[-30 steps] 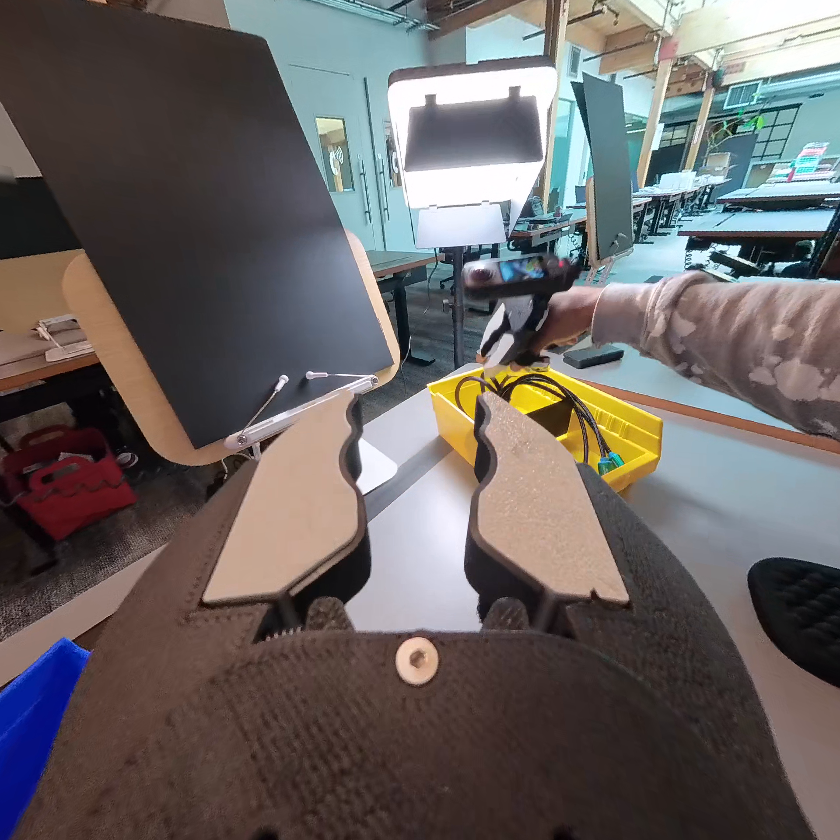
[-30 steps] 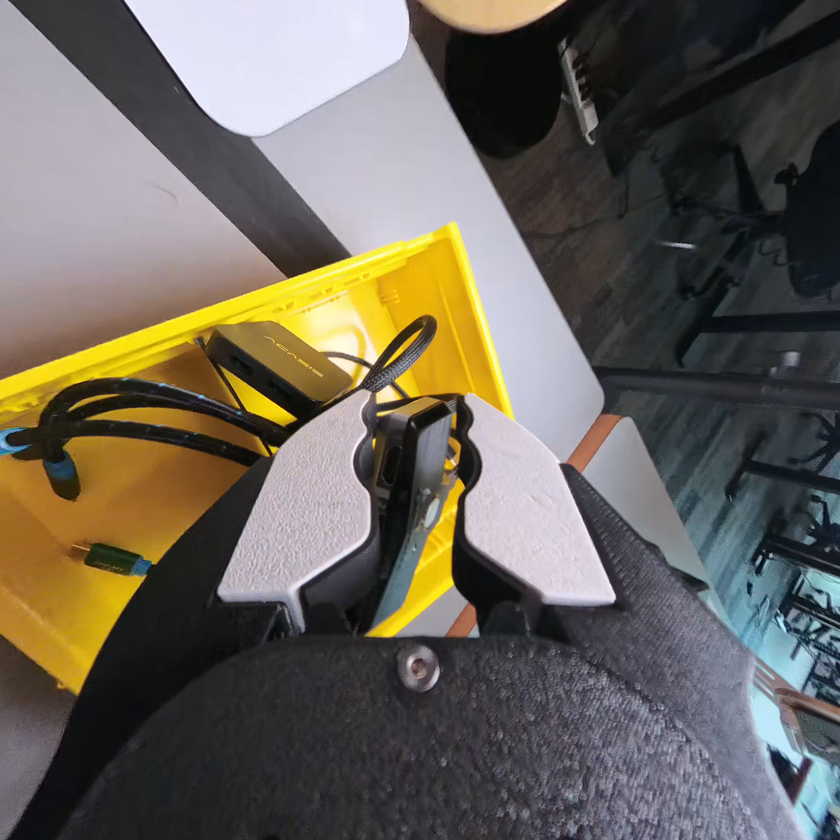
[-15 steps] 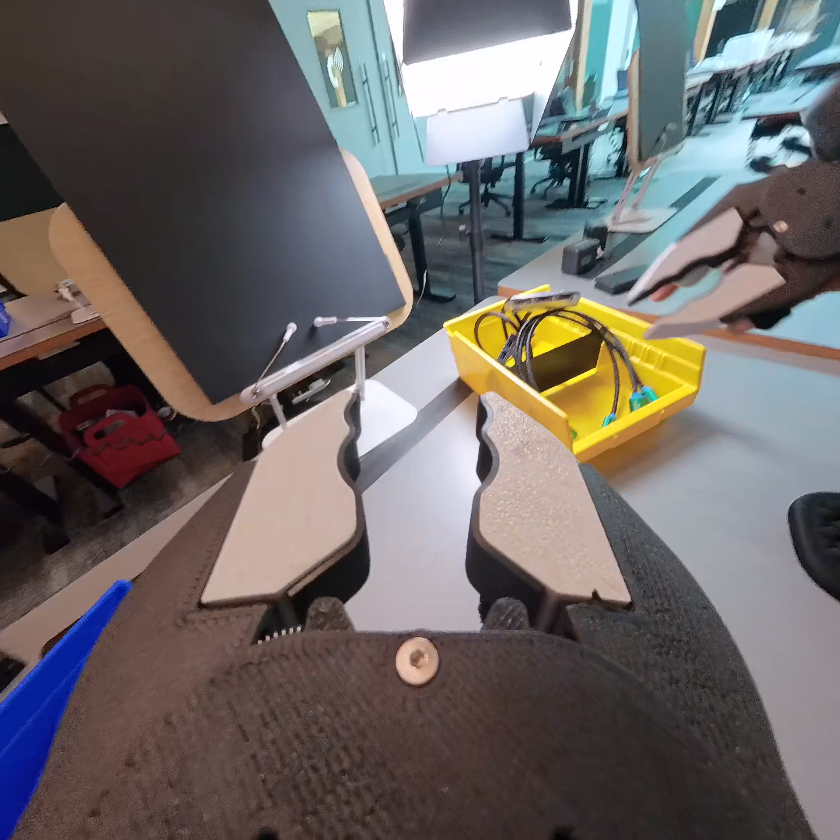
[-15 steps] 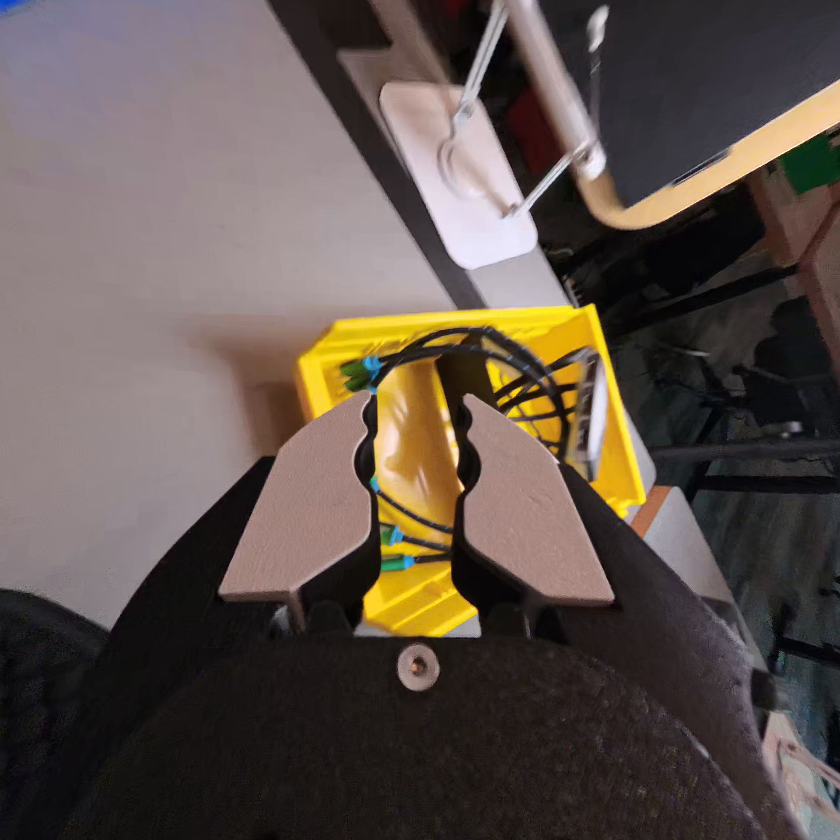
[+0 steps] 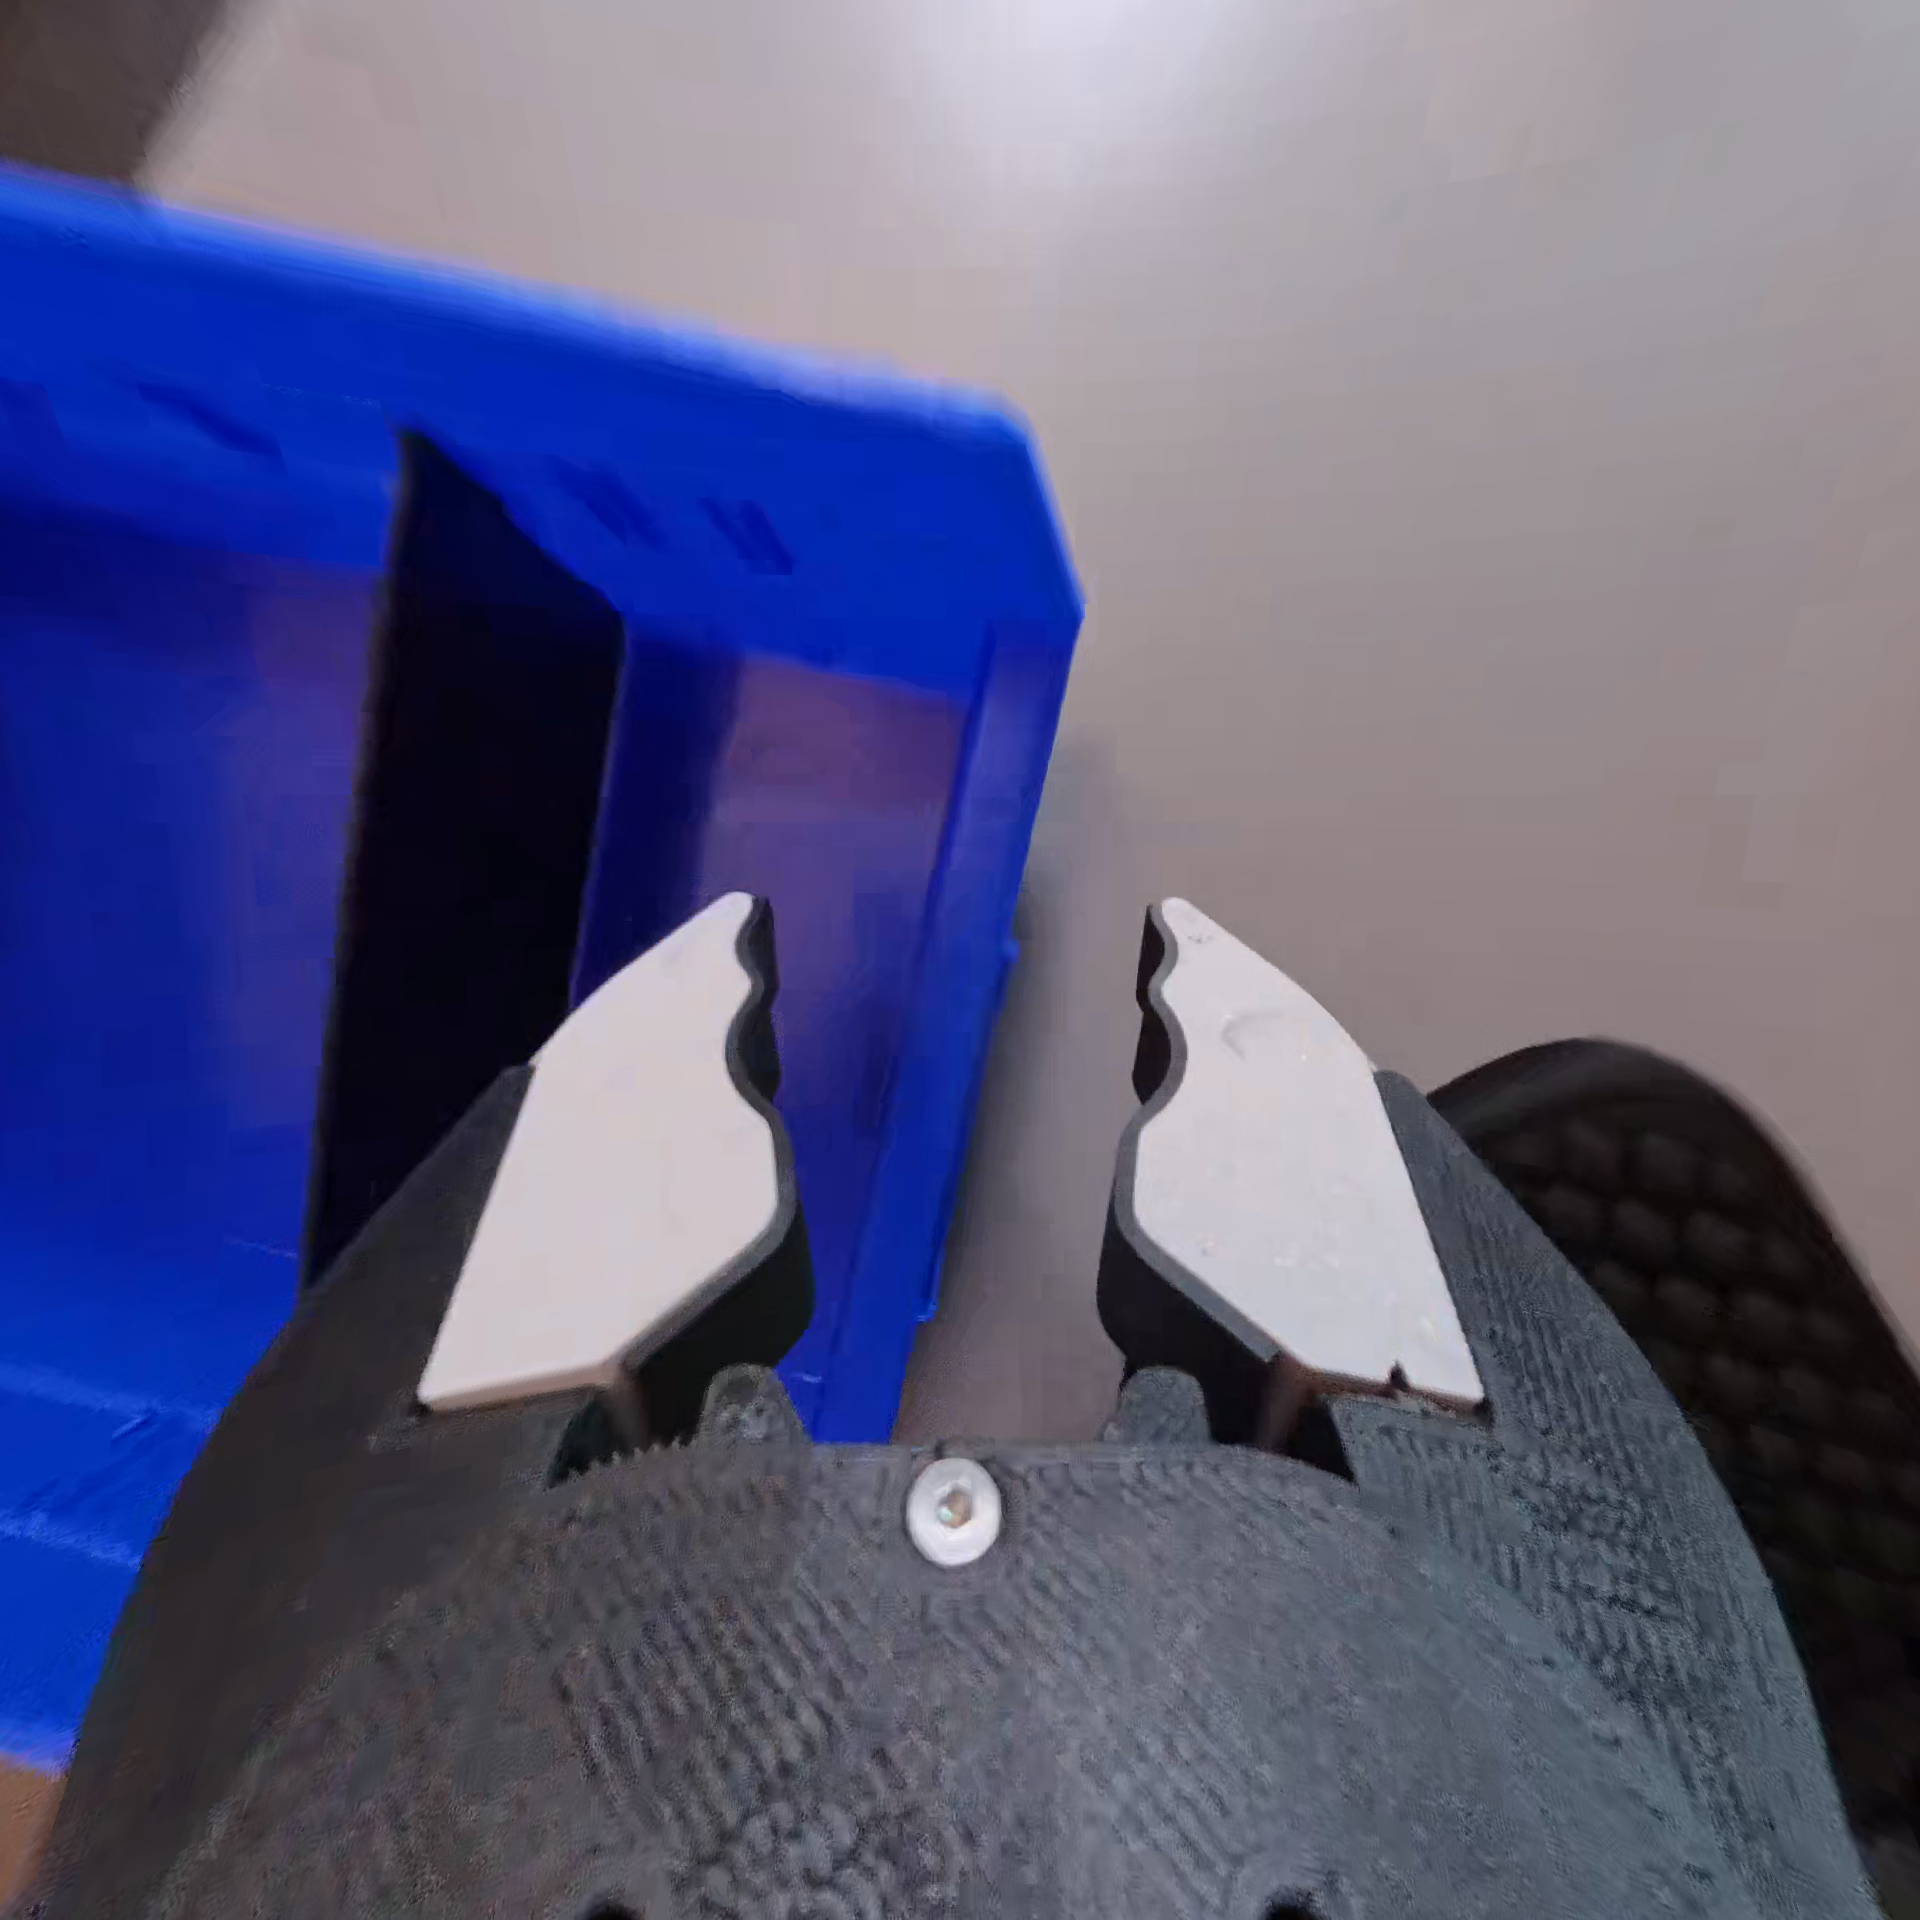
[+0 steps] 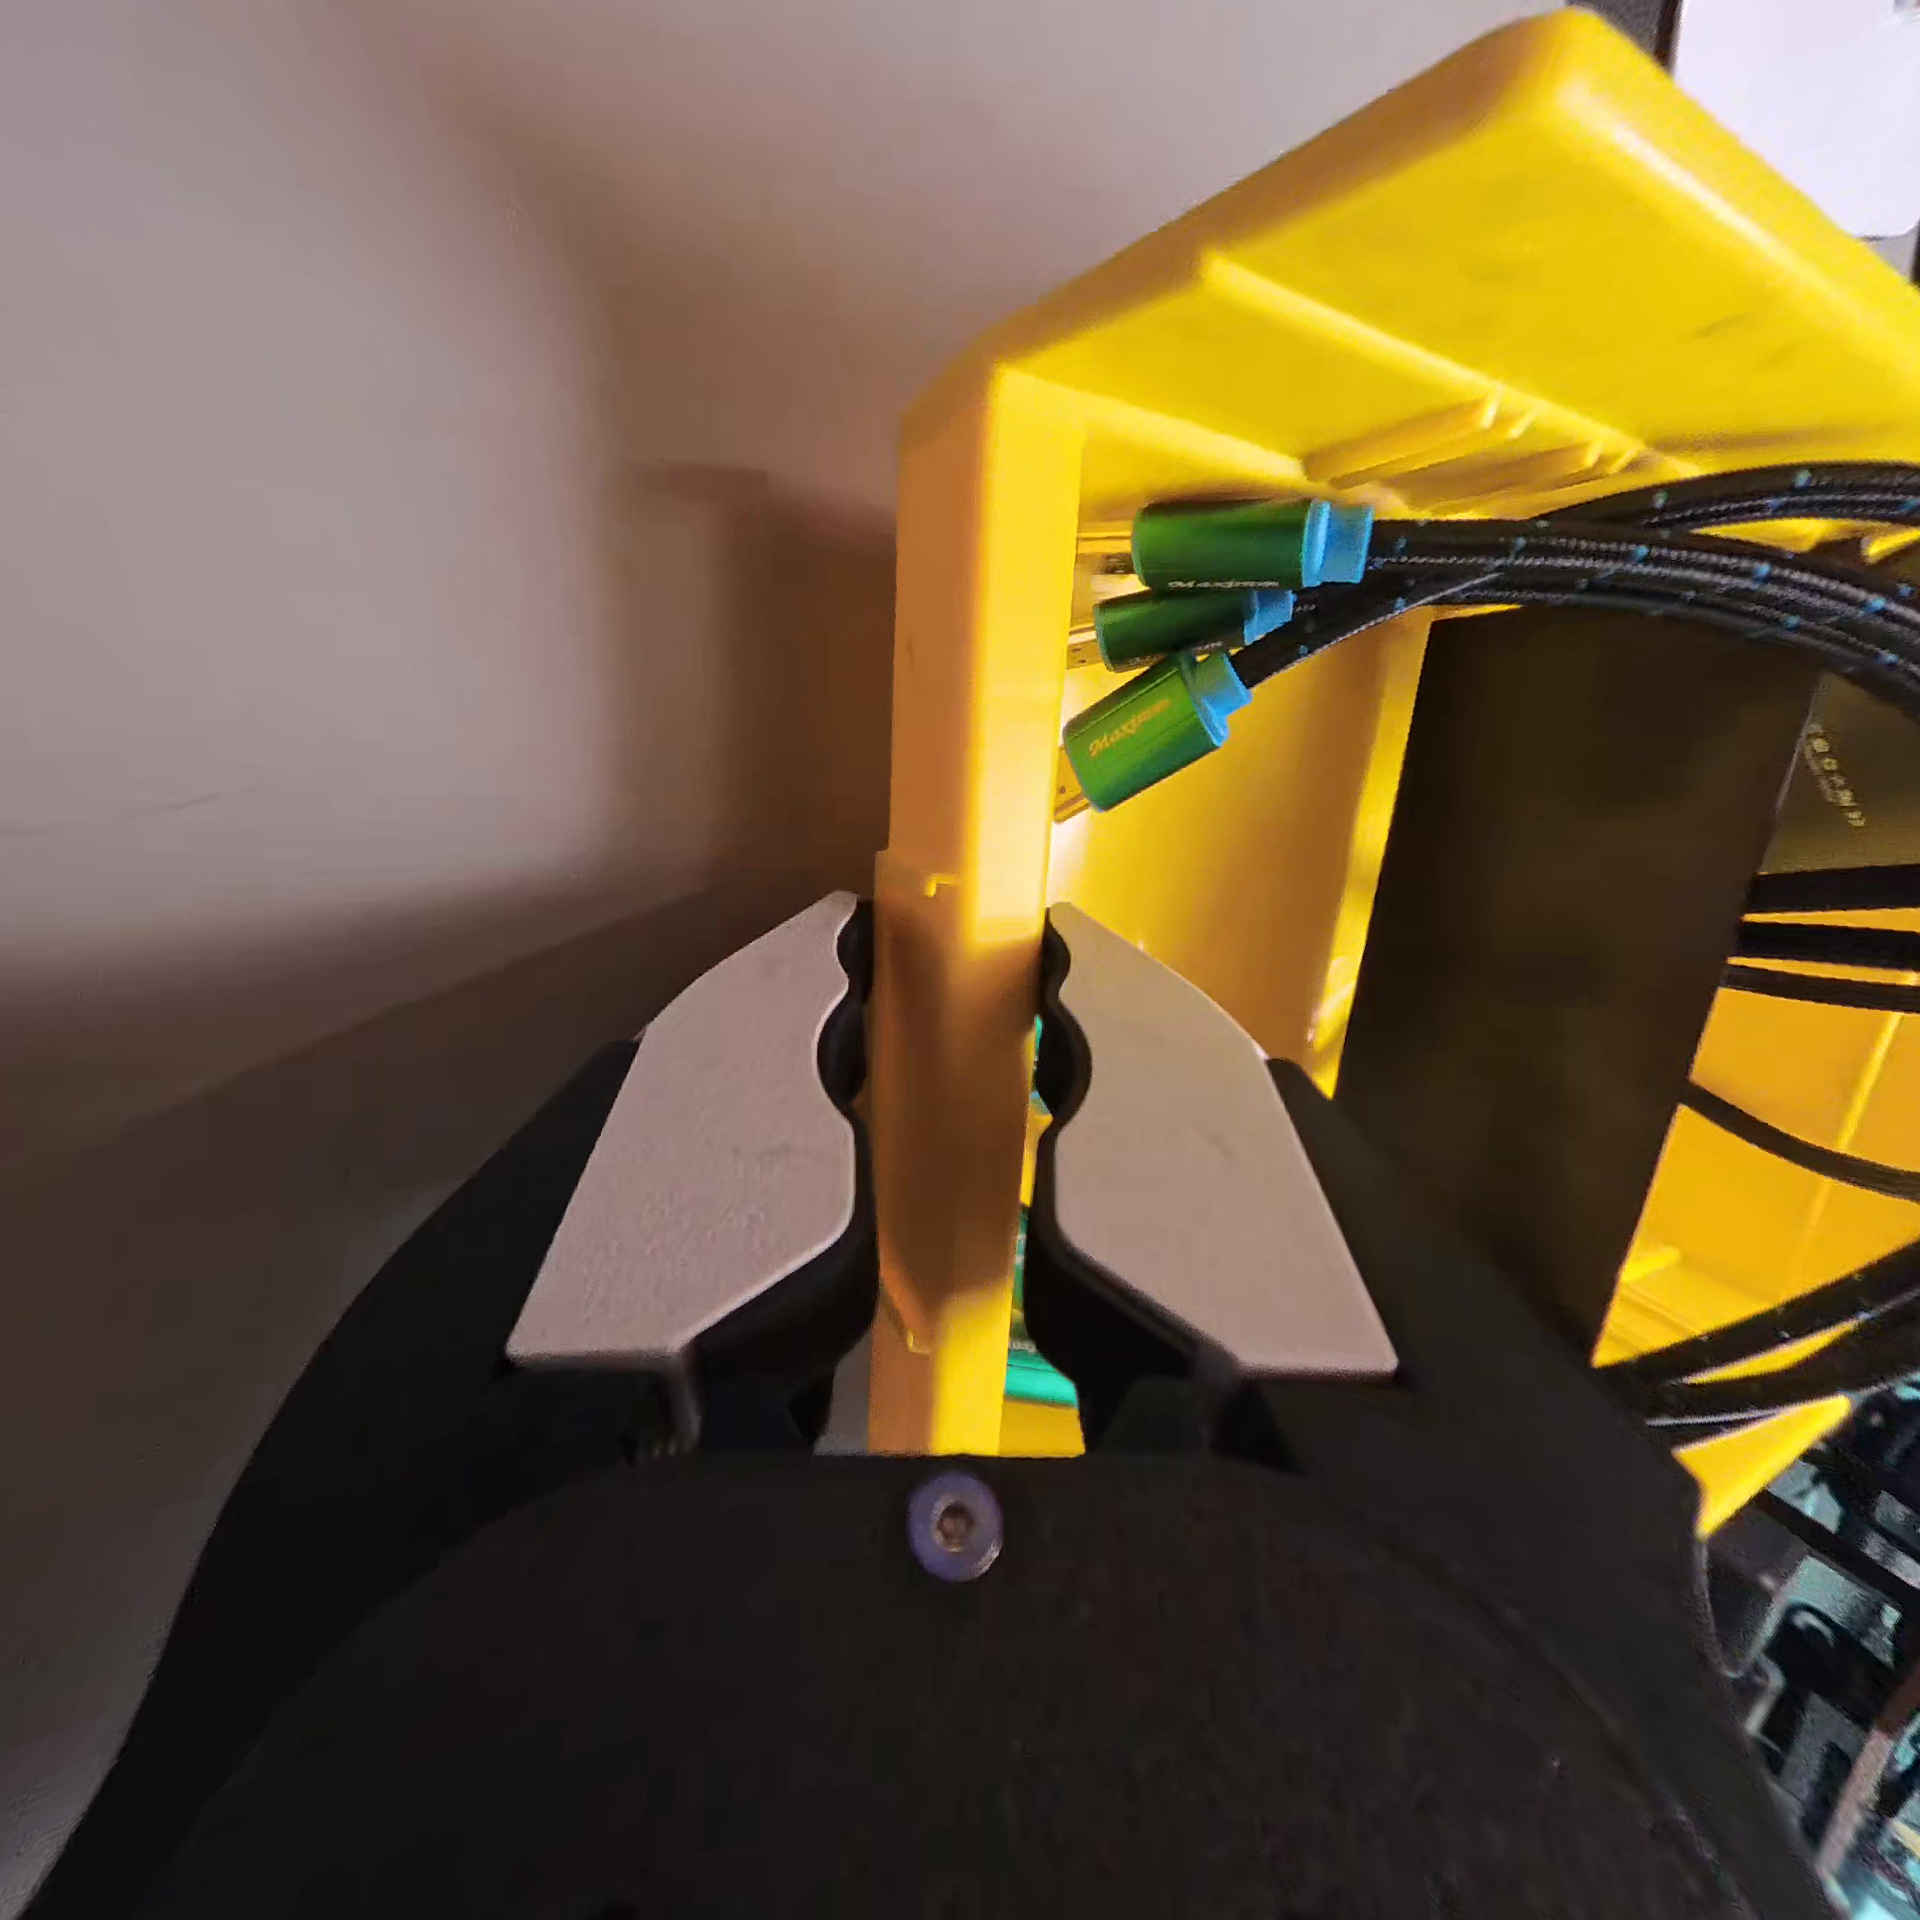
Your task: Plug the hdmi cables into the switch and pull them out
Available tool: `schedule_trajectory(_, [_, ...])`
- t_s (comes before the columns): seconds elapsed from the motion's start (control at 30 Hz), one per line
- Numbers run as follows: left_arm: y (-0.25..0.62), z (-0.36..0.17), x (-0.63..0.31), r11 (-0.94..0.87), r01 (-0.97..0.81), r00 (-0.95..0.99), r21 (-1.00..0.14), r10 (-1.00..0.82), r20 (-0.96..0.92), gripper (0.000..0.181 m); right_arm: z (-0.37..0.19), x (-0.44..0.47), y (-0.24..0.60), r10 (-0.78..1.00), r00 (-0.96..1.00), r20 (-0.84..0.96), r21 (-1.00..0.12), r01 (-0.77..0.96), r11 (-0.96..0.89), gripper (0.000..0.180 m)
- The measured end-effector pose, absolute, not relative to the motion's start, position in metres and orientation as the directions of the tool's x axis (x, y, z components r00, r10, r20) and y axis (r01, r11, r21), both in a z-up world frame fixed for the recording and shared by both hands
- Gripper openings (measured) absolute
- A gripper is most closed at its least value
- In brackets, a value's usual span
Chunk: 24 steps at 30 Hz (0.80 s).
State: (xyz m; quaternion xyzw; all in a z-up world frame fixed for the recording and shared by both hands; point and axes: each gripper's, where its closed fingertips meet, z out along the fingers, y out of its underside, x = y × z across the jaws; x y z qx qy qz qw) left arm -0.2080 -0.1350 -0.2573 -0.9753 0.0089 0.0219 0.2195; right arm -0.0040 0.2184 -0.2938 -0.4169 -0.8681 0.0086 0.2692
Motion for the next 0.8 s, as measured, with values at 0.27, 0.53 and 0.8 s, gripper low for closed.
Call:
schedule_trajectory(0.27, [-0.129, -0.308, -0.214, -0.936, -0.242, 0.962, -0.257, -0.195, -0.193, 0.025, -0.293, 0.022, 0.194, 0.650, -0.562, 0.512, -0.200, 0.658, 0.726, 0.029])
schedule_trajectory(0.53, [-0.062, -0.308, -0.148, -0.839, -0.453, 0.891, -0.301, -0.414, -0.187, 0.025, -0.292, 0.058, 0.109, 0.508, -0.675, 0.535, -0.216, 0.473, 0.854, 0.030])
schedule_trajectory(0.8, [-0.002, -0.290, -0.109, -0.687, -0.643, 0.759, -0.338, -0.513, -0.401, 0.036, -0.213, 0.096, 0.058, 0.770, -0.432, 0.469, -0.679, 0.381, 0.628, 0.036])
